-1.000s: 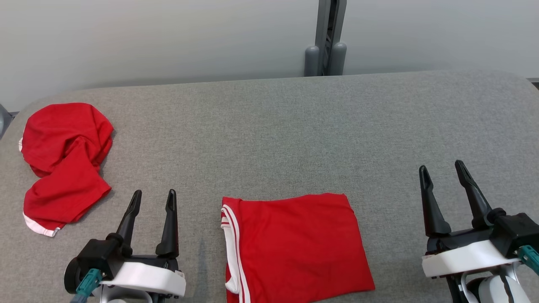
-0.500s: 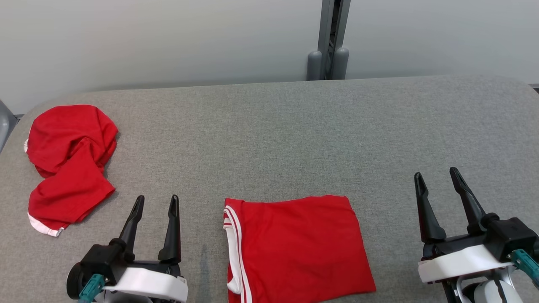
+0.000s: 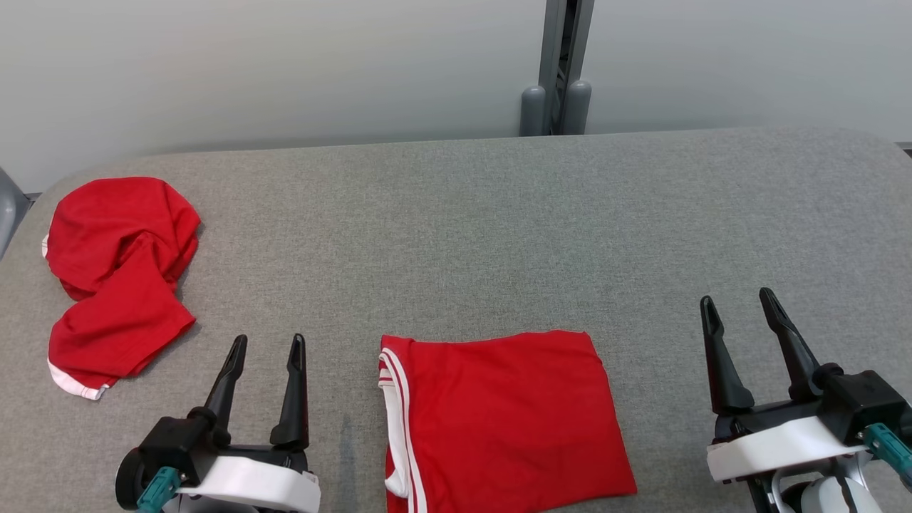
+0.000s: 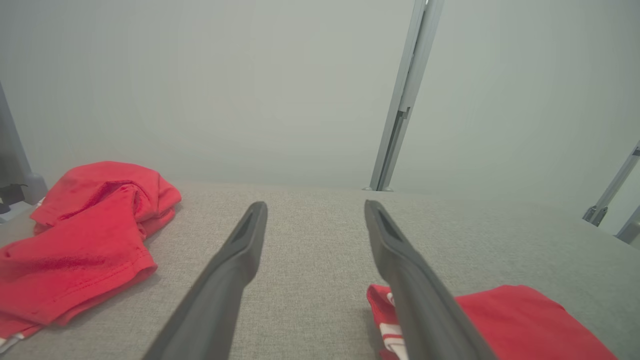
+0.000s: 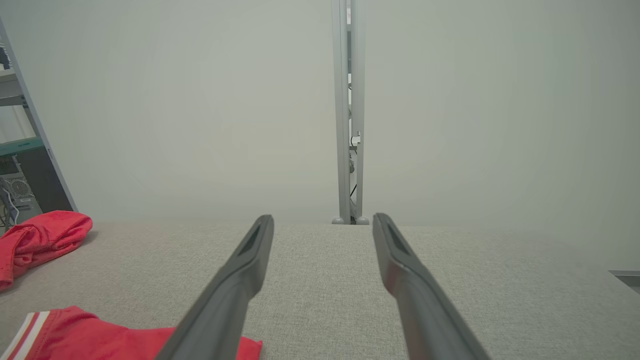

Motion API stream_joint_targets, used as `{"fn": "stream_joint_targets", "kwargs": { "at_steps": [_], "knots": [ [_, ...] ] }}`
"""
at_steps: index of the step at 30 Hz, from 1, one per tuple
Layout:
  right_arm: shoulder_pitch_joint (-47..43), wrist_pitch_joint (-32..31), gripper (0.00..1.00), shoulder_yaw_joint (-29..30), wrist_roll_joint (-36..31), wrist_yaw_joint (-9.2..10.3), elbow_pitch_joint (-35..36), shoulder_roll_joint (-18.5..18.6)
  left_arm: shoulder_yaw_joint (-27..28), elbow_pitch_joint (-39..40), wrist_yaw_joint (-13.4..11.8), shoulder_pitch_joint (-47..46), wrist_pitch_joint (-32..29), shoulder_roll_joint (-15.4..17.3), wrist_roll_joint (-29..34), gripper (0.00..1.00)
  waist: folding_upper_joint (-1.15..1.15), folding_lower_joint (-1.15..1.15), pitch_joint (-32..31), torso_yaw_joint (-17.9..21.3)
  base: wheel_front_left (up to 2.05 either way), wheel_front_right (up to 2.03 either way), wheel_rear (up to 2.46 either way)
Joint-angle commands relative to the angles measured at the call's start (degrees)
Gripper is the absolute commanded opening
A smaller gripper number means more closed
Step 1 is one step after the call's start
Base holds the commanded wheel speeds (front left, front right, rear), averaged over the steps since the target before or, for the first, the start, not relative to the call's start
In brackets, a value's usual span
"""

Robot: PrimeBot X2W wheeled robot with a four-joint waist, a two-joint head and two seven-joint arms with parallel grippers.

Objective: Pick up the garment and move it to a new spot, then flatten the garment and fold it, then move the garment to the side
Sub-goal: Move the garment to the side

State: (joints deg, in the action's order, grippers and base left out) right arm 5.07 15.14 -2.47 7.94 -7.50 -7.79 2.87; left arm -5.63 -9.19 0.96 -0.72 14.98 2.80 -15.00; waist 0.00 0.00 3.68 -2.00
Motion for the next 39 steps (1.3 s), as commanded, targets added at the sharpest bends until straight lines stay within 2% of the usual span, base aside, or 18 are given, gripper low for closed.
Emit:
{"fn": "stream_joint_targets", "kwargs": {
  "at_steps": [1, 7, 15, 27, 39],
  "knots": [
    [-0.2, 0.0, 1.0, 0.1, 0.3, 0.02, -0.1, 0.1, 0.0, 0.0, -0.1, -0.4, 0.2, 0.2, -0.3, 1.0, 0.0, 0.0, 0.1, 0.0, 0.0, 0.0, 0.0],
    [-0.8, -0.9, 1.0, -4.4, 3.5, 0.02, -4.5, 0.9, -0.3, -0.5, -0.1, -1.0, 0.2, 0.2, -0.5, 1.0, 0.0, 0.0, 0.2, -0.2, 0.0, 0.0, 0.0],
    [-0.3, -8.4, 1.0, -10.4, 13.4, 0.03, -11.3, 1.4, -1.1, -1.2, -0.1, -1.5, 0.2, 0.2, -0.3, 1.0, 0.0, 0.0, 0.8, -0.8, 0.0, 0.0, 0.0],
    [2.6, -13.5, 1.0, -14.5, 19.1, 0.03, -15.8, 1.8, -1.4, -1.8, 0.4, -2.4, 0.2, 0.2, -0.1, 1.0, 0.0, 0.0, 2.4, -1.9, 0.0, 0.0, 0.0],
    [5.5, -15.1, 1.0, -15.8, 20.8, 0.03, -21.2, 1.3, -1.5, -2.2, 0.7, -3.6, 0.2, 0.2, 0.2, 1.0, 0.0, 0.0, 4.1, -3.4, 0.0, 0.0, 0.0]
  ]
}}
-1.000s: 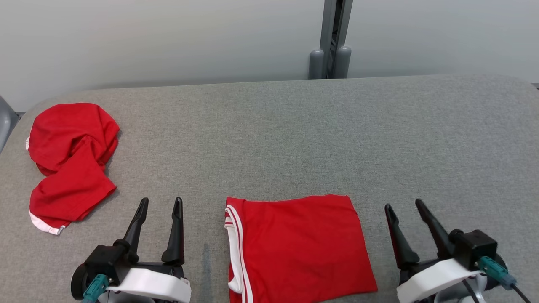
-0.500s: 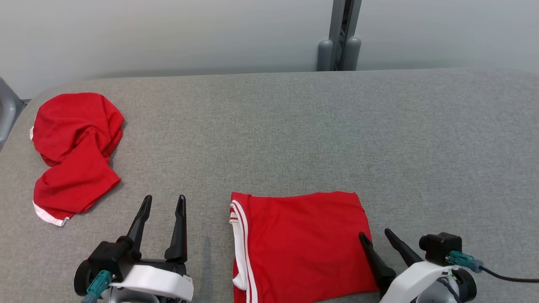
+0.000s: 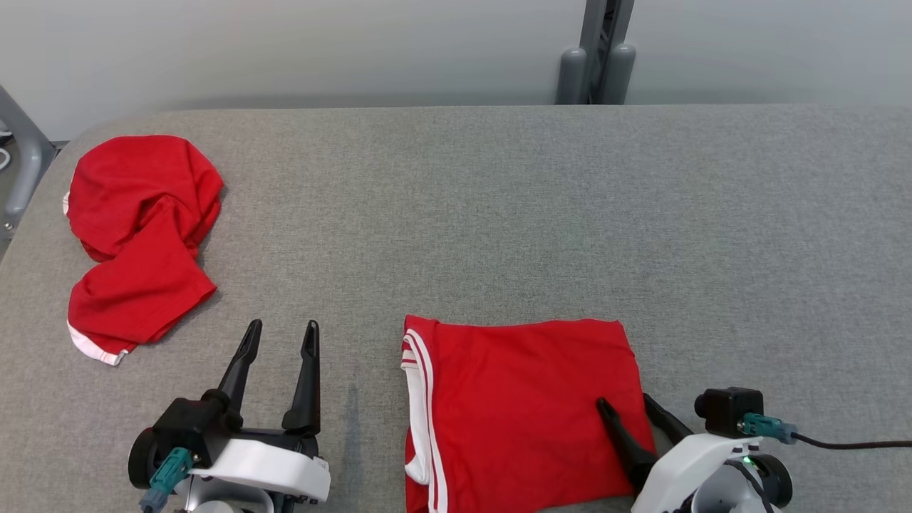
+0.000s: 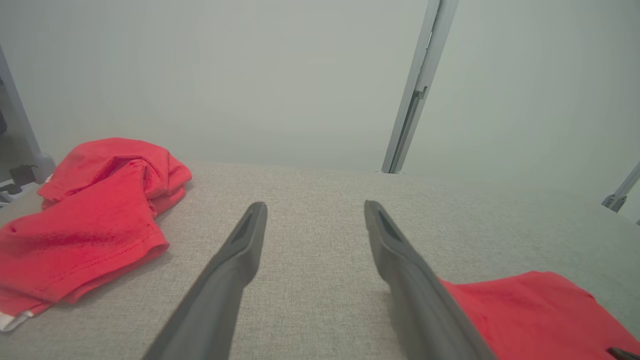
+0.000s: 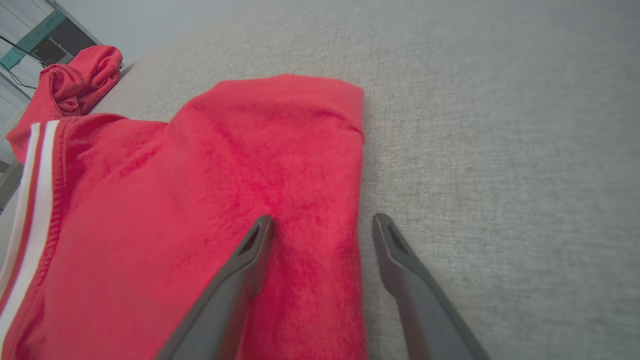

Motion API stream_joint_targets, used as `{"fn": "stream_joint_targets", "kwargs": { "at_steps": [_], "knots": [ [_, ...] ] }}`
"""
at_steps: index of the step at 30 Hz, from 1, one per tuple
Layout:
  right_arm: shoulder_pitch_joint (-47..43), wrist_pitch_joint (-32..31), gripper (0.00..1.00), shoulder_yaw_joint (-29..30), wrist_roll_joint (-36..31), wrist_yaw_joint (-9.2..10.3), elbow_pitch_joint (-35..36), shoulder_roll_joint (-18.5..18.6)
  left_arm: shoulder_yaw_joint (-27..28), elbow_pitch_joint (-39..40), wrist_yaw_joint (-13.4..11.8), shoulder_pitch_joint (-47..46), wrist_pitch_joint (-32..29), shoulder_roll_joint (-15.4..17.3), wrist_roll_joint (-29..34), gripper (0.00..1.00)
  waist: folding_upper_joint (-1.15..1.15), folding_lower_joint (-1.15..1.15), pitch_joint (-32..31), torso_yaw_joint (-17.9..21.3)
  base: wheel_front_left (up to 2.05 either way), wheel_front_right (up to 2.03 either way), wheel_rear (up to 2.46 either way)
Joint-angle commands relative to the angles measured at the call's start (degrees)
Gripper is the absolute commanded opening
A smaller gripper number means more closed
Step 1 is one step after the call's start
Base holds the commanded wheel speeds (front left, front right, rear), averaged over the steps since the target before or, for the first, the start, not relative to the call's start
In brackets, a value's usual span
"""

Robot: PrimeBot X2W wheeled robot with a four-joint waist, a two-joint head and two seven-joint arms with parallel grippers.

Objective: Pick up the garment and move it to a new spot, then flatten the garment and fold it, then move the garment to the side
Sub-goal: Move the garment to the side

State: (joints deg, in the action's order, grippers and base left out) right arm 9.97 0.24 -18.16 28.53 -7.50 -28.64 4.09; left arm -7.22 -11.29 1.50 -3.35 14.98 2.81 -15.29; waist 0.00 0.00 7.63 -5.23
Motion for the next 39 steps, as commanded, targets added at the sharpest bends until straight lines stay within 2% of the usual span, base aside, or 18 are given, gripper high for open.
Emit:
{"fn": "stream_joint_targets", "kwargs": {
  "at_steps": [1, 2, 3, 4, 5, 14, 22, 30, 33, 34, 39],
  "knots": [
    [0.8, -0.2, 1.0, -0.3, 0.4, 0.03, -0.9, 0.0, 0.1, -0.1, 0.2, -0.9, 0.2, 0.2, 0.5, 1.0, 0.0, 0.0, 0.2, -0.3, 0.0, 0.0, 0.0],
    [1.0, -0.4, 1.0, -0.6, 0.8, 0.03, -1.3, -0.1, 0.0, -0.2, 0.3, -1.0, 0.2, 0.2, 0.6, 1.0, 0.0, 0.0, 0.3, -0.4, 0.0, 0.0, 0.0],
    [1.1, -0.7, 0.85, -1.1, 1.2, 0.03, -1.6, -0.2, 0.0, -0.2, 0.3, -1.0, 0.2, 0.2, 0.7, 1.0, 0.0, 0.0, 0.3, -0.5, 0.0, 0.0, 0.0],
    [1.3, -0.7, 0.35, -1.5, 1.2, 0.03, -1.9, -0.2, -0.1, -0.3, 0.4, -1.0, 0.2, 0.2, 0.7, 1.0, 0.0, 0.0, 0.2, -0.5, 0.0, 0.0, 0.0],
    [1.5, -0.2, 0.0, -1.8, 0.9, 0.03, -2.1, -0.1, -0.1, -0.4, 0.4, -1.0, 0.2, 0.2, 0.7, 1.0, 0.0, 0.0, 0.1, -0.6, 0.0, 0.0, 0.0],
    [2.9, 3.3, 0.0, -2.8, 0.6, 0.03, -3.2, 1.1, 0.4, -0.7, 0.5, 0.0, 0.2, 0.2, 1.2, 1.0, 0.0, 0.0, -1.1, 0.3, 0.0, 0.0, 0.0],
    [4.9, 4.2, 0.0, -3.4, -1.3, 0.03, -2.3, 4.9, -0.8, 0.4, 0.7, 0.5, 0.2, 0.2, 0.9, 1.0, 0.0, 0.0, -1.5, 3.3, 0.0, 0.0, 0.0],
    [12.8, 1.7, 0.0, -8.7, -4.8, 0.03, 1.9, 13.3, -2.1, 2.4, 1.9, -1.8, 0.2, 0.2, 2.8, 1.0, 0.0, 0.0, 3.2, 11.1, 0.0, 0.0, 0.0],
    [16.6, 1.5, 0.0, -10.8, -4.8, 0.03, 3.1, 16.0, -1.9, 2.9, 2.7, -3.2, 0.2, 0.2, 4.2, 1.0, 0.0, 0.0, 5.8, 14.0, 0.0, 0.0, 0.0],
    [19.1, 1.9, 0.0, -11.5, -4.5, 0.04, 3.2, 17.9, -2.0, 3.2, 3.4, -4.3, 0.2, 0.3, 5.0, 1.0, 0.0, 0.0, 7.4, 15.6, 0.0, 0.0, 0.0],
    [25.3, 3.3, 0.0, -13.2, -3.4, 0.04, 2.5, 22.1, -2.3, 4.7, 4.6, -7.3, 0.2, 1.4, 6.9, 1.0, 0.0, 0.0, 12.3, 18.7, 0.0, 0.0, 0.0]
  ]
}}
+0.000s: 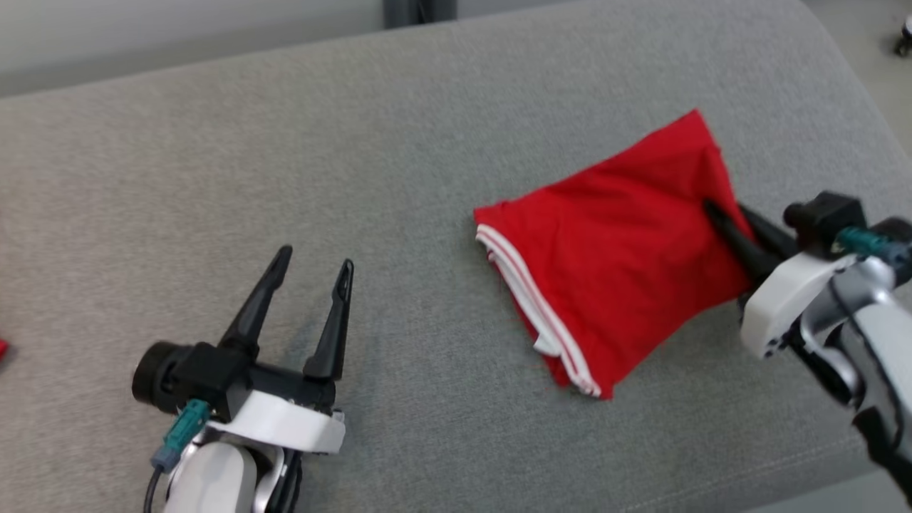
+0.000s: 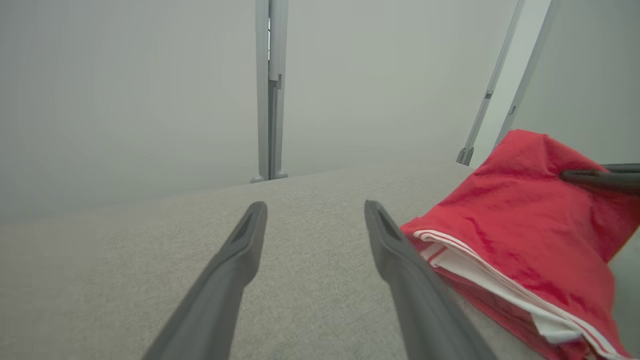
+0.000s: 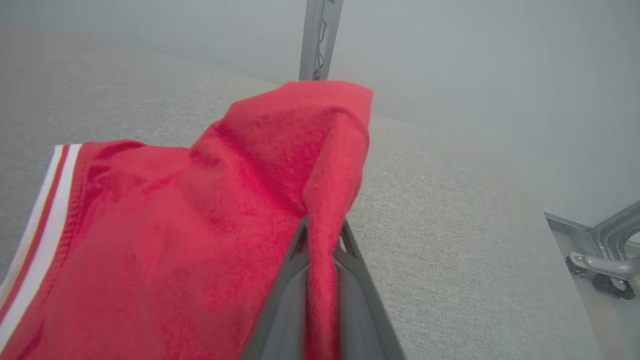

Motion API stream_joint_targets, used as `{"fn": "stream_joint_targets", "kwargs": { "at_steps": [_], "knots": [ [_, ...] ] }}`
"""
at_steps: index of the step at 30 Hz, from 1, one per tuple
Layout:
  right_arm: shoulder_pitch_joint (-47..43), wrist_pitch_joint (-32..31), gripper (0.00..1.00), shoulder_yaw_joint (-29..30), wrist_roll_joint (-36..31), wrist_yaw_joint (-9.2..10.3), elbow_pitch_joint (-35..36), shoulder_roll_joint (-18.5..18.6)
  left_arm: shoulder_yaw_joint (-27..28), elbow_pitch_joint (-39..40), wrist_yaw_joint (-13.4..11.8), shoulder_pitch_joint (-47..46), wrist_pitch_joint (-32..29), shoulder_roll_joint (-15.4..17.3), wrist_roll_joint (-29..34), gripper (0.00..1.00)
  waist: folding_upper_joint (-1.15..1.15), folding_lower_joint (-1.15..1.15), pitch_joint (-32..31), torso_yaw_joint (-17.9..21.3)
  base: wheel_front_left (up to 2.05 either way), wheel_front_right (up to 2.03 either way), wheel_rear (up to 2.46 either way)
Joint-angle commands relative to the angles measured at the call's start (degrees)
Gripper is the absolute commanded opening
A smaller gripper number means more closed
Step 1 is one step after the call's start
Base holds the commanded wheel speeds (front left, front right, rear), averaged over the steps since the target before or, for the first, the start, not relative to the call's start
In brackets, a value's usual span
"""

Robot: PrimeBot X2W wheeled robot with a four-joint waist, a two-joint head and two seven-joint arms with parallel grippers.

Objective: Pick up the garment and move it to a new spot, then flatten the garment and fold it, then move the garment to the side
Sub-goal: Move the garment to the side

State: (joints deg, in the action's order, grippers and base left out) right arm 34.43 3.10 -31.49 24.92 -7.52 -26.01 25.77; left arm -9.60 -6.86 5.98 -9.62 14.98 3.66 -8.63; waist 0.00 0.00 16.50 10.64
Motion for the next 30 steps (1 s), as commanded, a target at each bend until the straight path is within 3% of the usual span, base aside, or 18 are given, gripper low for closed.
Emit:
{"fn": "stream_joint_targets", "kwargs": {
  "at_steps": [1, 12, 19, 25, 30],
  "knots": [
    [2.1, 0.8, 0.0, 0.0, 0.5, 0.06, -0.4, 1.2, -0.1, 0.7, 0.3, -1.7, 0.2, 1.0, 0.8, 1.0, 0.0, 0.0, 4.7, 3.3, 0.0, 0.0, 0.0],
    [13.2, 6.3, 0.0, 3.3, -2.0, 0.06, -9.4, 10.8, -3.4, 7.5, 1.3, -11.4, 0.2, 5.0, 2.5, 1.0, 0.0, 0.0, 15.4, 2.9, 0.0, 0.0, 0.0],
    [18.5, 8.5, 0.0, 9.9, -8.1, 0.13, -17.7, 14.6, -5.9, 9.9, 1.4, -14.5, -0.2, 5.8, 0.6, 1.0, 0.0, 0.0, 19.4, 1.6, 0.0, 0.0, 0.0],
    [20.1, 10.2, 0.0, 17.5, -14.5, 0.07, -23.8, 12.5, -7.2, 11.1, 1.5, -15.3, -0.4, 6.1, -0.4, 1.0, 0.0, 0.0, 21.1, 0.2, 0.0, 0.0, 0.0],
    [20.6, 10.5, 0.0, 20.2, -18.0, 0.07, -26.0, 11.0, -7.1, 11.2, 1.5, -15.4, -0.3, 6.4, -0.9, 1.0, 0.0, 0.0, 21.5, -0.3, 0.0, 0.0, 0.0]
  ]
}}
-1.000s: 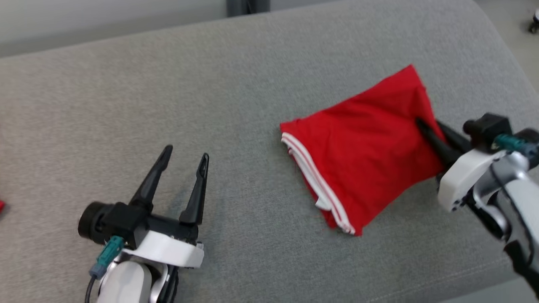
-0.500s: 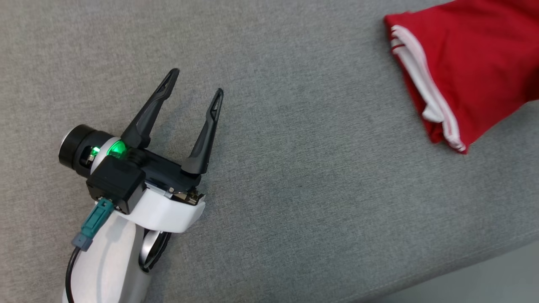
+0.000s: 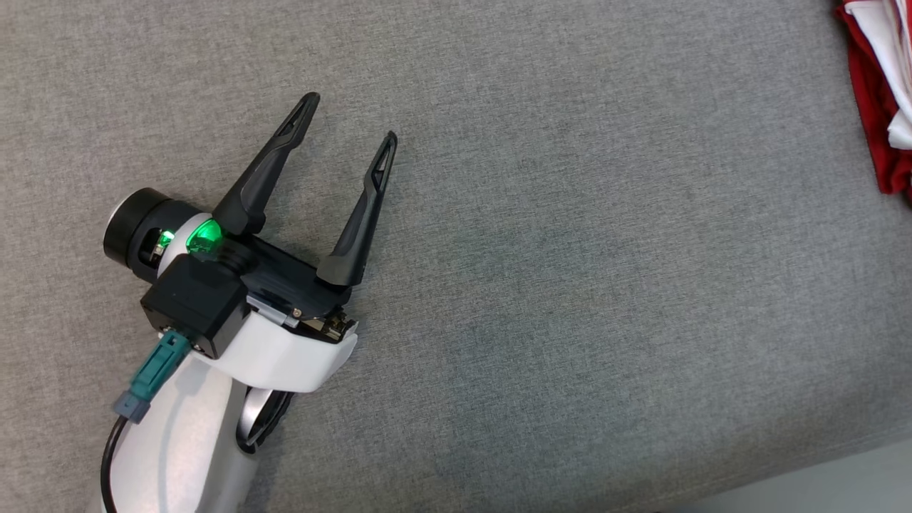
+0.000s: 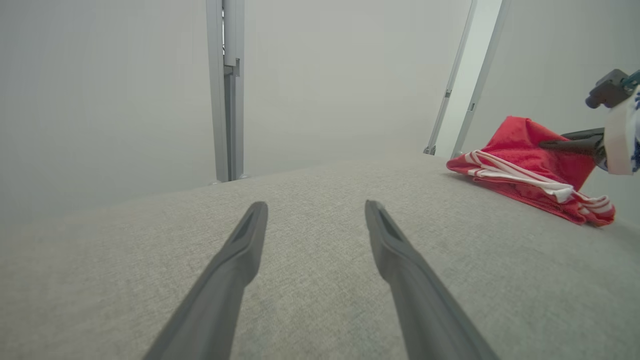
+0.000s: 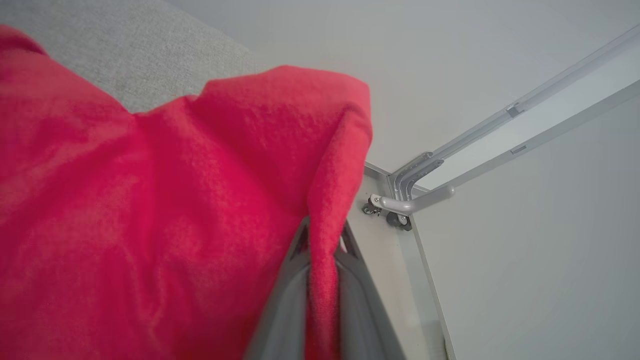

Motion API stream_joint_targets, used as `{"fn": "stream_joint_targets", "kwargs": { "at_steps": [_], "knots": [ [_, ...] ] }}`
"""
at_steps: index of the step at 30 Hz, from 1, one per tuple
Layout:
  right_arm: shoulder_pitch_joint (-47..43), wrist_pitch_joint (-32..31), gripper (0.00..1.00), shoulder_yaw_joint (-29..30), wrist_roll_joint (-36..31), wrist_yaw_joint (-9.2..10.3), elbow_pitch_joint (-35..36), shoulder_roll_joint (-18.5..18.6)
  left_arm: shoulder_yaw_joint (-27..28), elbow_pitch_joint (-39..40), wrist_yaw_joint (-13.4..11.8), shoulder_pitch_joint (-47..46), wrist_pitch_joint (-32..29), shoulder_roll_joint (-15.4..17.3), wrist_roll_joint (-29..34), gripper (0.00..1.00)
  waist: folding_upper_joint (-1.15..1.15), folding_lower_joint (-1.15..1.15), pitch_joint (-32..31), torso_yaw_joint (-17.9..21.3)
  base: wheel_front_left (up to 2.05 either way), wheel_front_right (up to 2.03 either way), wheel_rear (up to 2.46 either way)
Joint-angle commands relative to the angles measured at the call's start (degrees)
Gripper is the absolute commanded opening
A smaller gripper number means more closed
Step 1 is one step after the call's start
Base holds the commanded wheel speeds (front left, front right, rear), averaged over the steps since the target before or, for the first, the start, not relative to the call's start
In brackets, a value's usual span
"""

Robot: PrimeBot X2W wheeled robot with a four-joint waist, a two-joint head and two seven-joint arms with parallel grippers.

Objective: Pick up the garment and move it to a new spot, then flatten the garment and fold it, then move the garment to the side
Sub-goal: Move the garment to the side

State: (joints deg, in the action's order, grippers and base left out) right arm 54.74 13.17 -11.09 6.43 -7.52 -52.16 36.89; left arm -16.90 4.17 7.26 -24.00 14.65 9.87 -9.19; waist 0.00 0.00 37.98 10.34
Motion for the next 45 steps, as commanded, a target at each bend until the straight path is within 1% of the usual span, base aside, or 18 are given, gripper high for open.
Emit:
{"fn": "stream_joint_targets", "kwargs": {
  "at_steps": [1, 4, 8, 9, 10, 11, 19, 25, 27, 31, 37, 39, 40, 45],
  "knots": [
    [0.4, 0.5, 0.0, 0.3, -0.4, 0.07, -0.3, -0.2, 0.1, 0.1, 0.1, -1.1, 0.0, 0.2, -0.4, 1.0, 0.0, 0.0, 0.1, -0.2, 0.0, 0.0, 0.0],
    [1.3, 0.5, 0.0, 1.6, -3.4, 0.07, -1.5, 0.5, 0.0, -0.1, 0.0, -1.2, 0.1, 0.1, -0.4, 1.0, 0.0, 0.0, 0.2, -0.6, 0.0, 0.0, 0.0],
    [1.8, 0.5, 0.0, 4.6, -6.1, 0.07, -2.6, 0.2, 0.1, -0.3, -0.3, -1.2, 0.2, 0.1, -0.7, 1.0, 0.0, 0.0, 0.0, -0.9, 0.0, 0.0, 0.0],
    [1.9, 0.5, 0.02, 5.0, -6.7, 0.07, -2.6, 0.1, 0.1, -0.4, -0.3, -1.2, 0.2, 0.1, -0.8, 1.0, 0.0, 0.0, -0.1, -1.0, 0.0, 0.0, 0.0],
    [2.0, 0.7, 0.57, 5.3, -7.8, 0.07, -2.5, 0.1, 0.0, -0.5, -0.3, -1.2, 0.2, 0.0, -0.8, 1.0, 0.0, 0.0, -0.2, -1.0, 0.0, 0.0, 0.0],
    [1.9, -0.5, 1.0, 6.0, -7.8, 0.07, -3.3, -0.3, 0.0, -0.7, -0.3, -1.2, 0.3, 0.0, -0.8, 1.0, 0.0, 0.0, -0.4, -1.1, 0.0, 0.0, 0.0],
    [1.8, 0.5, 1.0, 9.6, -12.1, 0.07, -2.7, -2.3, 0.0, -2.1, -0.7, -0.6, 0.5, -0.6, -1.3, 1.0, 0.0, 0.0, -3.4, -1.3, 0.0, 0.0, 0.0],
    [-0.1, 1.7, 1.0, 11.4, -12.2, 0.07, 0.7, -6.3, 0.9, -3.5, -1.4, 1.4, 0.6, -2.2, -2.0, 1.0, 0.0, 0.0, -9.7, -2.2, 0.0, 0.0, 0.0],
    [-1.5, 1.8, 1.0, 10.8, -11.8, 0.07, 2.2, -7.8, 1.6, -3.8, -1.8, 2.3, 0.6, -2.7, -2.1, 1.0, 0.0, 0.0, -12.2, -2.7, 0.0, 0.0, 0.0],
    [-4.7, 2.1, 1.0, 9.2, -10.2, 0.07, 6.5, -10.0, 3.3, -4.2, -2.6, 4.8, 0.5, -3.8, -2.6, 1.0, 0.0, 0.0, -17.2, -4.2, 0.0, 0.0, 0.0],
    [-11.7, 2.1, 1.0, 7.0, -5.1, 0.06, 15.1, -13.0, 6.0, -4.8, -3.8, 9.1, 0.5, -5.0, -3.0, 1.0, 0.0, 0.0, -23.5, -7.0, 0.0, 0.0, 0.0],
    [-14.5, 2.1, 1.0, 6.5, -3.6, 0.06, 18.7, -14.0, 6.8, -5.1, -4.1, 10.6, 0.5, -5.5, -2.8, 1.0, 0.0, 0.0, -25.3, -8.2, 0.0, 0.0, 0.0],
    [-14.5, 2.1, 1.0, 6.5, -3.6, 0.06, 18.7, -14.0, 6.8, -5.1, -4.1, 10.6, 0.5, -5.5, -2.8, 1.0, 0.0, 0.0, -25.3, -8.2, 0.0, 0.0, 0.0],
    [-22.5, 2.0, 1.0, 6.4, -1.3, 0.06, 28.2, -17.6, 9.0, -5.9, -5.0, 14.2, 0.5, -6.2, -3.2, 1.0, 0.0, 0.0, -28.7, -10.9, 0.0, 0.0, 0.0]
  ]
}}
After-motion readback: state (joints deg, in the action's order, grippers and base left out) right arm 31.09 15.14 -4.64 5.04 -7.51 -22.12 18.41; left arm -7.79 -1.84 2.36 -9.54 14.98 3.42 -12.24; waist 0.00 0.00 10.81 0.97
